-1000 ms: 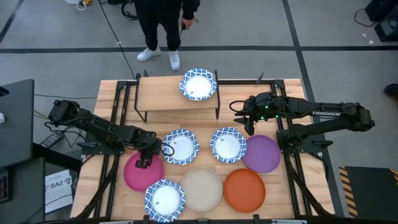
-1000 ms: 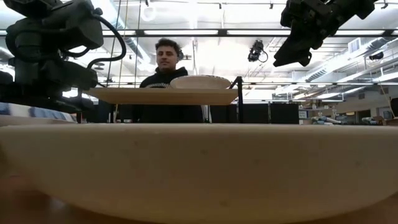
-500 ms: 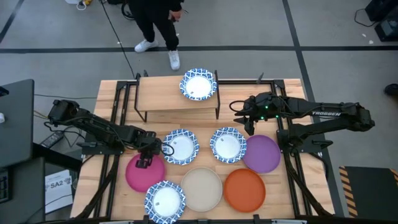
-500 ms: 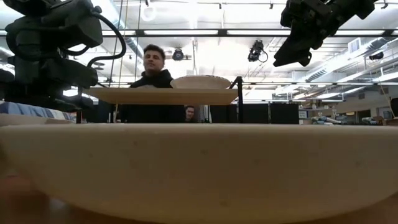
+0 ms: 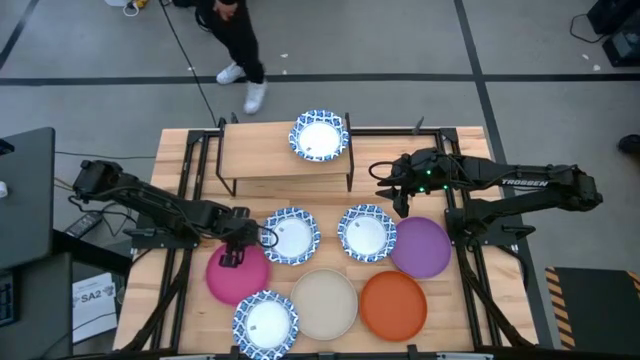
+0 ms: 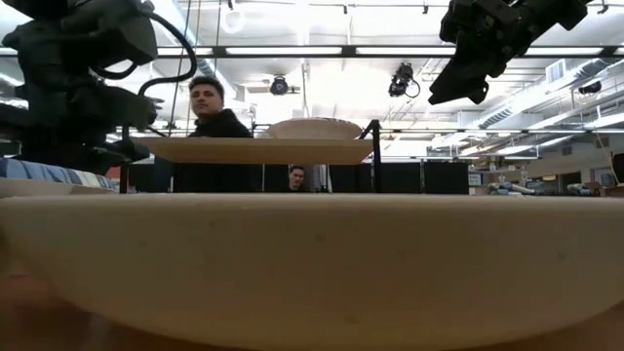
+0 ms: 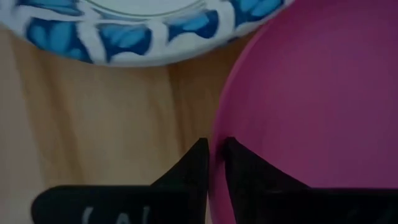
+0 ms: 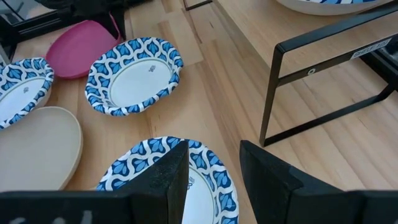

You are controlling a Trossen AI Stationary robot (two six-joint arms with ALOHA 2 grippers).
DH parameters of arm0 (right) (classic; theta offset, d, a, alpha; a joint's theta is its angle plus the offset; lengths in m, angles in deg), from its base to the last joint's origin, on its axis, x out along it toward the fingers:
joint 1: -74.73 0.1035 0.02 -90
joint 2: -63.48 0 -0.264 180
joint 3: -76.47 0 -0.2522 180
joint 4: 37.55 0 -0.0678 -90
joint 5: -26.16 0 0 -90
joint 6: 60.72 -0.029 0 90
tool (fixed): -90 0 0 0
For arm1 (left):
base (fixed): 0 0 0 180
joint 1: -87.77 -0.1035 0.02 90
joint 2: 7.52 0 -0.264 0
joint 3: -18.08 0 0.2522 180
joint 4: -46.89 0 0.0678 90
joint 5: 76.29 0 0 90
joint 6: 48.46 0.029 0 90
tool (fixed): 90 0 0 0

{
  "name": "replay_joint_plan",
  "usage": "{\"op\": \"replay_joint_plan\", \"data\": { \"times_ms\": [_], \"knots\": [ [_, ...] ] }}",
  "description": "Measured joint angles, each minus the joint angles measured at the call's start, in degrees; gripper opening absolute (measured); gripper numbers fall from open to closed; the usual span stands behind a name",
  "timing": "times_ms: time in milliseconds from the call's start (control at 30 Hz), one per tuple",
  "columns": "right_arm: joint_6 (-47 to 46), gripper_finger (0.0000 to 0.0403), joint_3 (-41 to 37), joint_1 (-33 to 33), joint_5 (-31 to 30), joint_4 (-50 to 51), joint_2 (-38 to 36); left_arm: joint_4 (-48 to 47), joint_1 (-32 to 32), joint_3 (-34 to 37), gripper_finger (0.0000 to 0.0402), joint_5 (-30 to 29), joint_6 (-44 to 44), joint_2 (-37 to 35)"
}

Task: Place and stack plates onto a shelf
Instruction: Put the pink plate on the shelf

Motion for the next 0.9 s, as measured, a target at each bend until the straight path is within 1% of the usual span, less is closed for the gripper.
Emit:
{"op": "replay_joint_plan", "data": {
  "times_ms": [133,333,567,900],
  "knots": [
    [0.0,0.0149,0.0,0.0,0.0,0.0,0.0,-0.1,0.0,0.0,0.0049,-2.4,-0.9,-1.2],
    [0.0,0.0149,0.0,0.0,0.0,-0.2,0.0,-0.3,0.0,0.0,0.0049,-3.9,-1.3,-1.7],
    [0.0,0.0149,0.0,0.0,0.0,-0.4,0.0,-2.6,-0.1,-1.4,0.0049,-11.5,-3.5,-1.8],
    [0.0,0.0149,0.0,0.0,0.0,-0.4,0.0,-7.1,-0.1,-4.2,0.0049,-19.9,-7.6,-1.8]
  ]
}}
